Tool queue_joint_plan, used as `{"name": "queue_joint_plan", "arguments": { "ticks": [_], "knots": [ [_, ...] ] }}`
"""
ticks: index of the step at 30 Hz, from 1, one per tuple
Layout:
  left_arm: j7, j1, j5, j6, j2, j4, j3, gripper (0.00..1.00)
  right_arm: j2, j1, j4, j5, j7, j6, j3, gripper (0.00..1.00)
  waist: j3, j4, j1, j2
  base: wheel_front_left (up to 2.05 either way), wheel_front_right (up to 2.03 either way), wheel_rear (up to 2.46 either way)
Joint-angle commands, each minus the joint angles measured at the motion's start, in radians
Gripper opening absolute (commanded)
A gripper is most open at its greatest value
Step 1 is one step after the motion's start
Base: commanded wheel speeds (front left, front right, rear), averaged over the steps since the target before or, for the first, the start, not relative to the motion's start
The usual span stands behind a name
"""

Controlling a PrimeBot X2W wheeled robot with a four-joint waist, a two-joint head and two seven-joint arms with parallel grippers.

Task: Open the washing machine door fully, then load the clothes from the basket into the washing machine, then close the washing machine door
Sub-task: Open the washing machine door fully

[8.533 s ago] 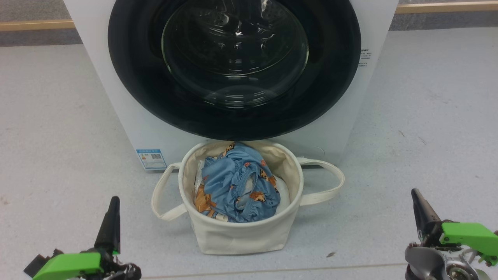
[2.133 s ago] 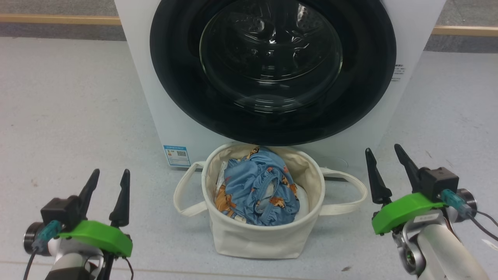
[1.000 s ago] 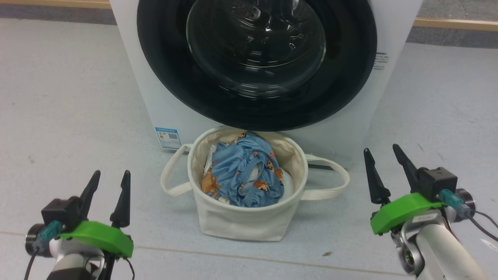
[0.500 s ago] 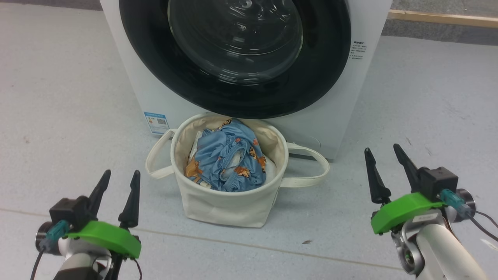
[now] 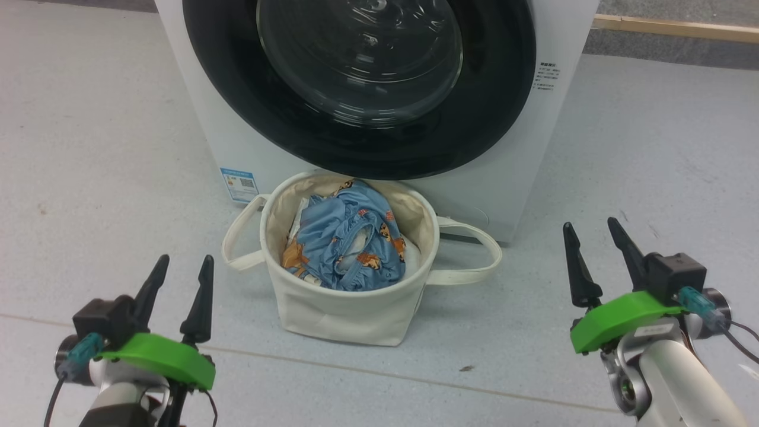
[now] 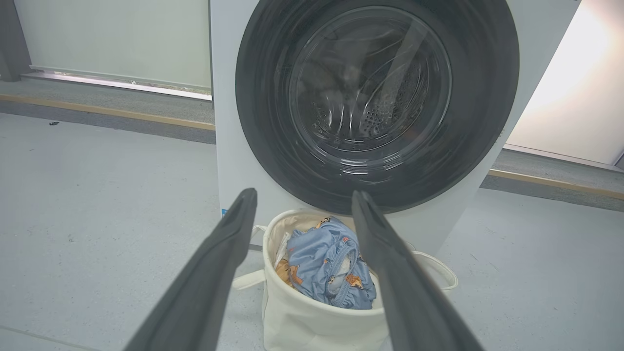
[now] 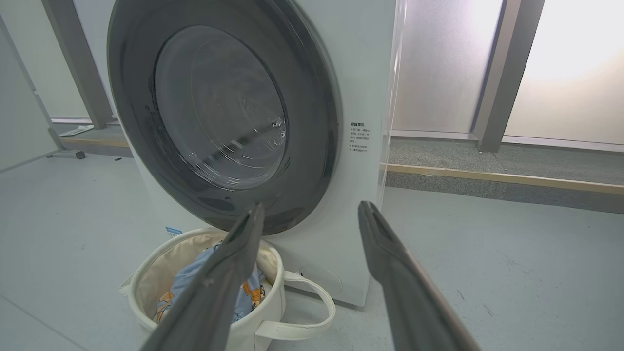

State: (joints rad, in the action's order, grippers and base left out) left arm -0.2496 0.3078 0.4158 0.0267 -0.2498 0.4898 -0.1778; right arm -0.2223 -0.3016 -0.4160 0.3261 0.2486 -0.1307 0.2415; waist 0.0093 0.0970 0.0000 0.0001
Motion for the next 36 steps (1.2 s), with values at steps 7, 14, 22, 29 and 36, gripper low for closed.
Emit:
{"name": "queue_joint_plan", "arguments": {
  "ticks": [7,14,22,29,36],
  "knots": [
    [-0.012,0.050,0.030,0.010,-0.004,-0.060,0.095,1.00,0.028,-0.019,0.038,0.037,0.013,0.000,-0.037,1.00,0.000,0.005,0.0000,-0.0001,0.00,0.00,0.00],
    [-0.012,0.041,0.004,-0.010,0.003,-0.082,0.128,1.00,0.045,-0.028,0.033,0.048,0.013,0.000,-0.094,1.00,0.015,0.009,0.0000,-0.0001,0.00,0.00,0.00],
    [-0.012,0.045,-0.003,-0.016,0.013,-0.088,0.149,1.00,0.056,-0.056,0.080,0.093,0.013,0.000,-0.136,1.00,0.076,0.017,0.0000,-0.0001,0.00,0.00,0.00],
    [-0.012,0.063,0.002,-0.009,0.014,-0.118,0.157,1.00,0.049,-0.103,0.113,0.105,0.013,0.000,-0.193,1.00,0.147,0.034,0.0000,-0.0001,0.00,0.00,0.00],
    [-0.012,0.085,0.005,-0.003,0.018,-0.149,0.163,1.00,0.026,-0.196,0.099,0.118,0.013,0.000,-0.240,1.00,0.246,0.064,0.0000,-0.0001,0.00,0.00,0.00]
  ]
}}
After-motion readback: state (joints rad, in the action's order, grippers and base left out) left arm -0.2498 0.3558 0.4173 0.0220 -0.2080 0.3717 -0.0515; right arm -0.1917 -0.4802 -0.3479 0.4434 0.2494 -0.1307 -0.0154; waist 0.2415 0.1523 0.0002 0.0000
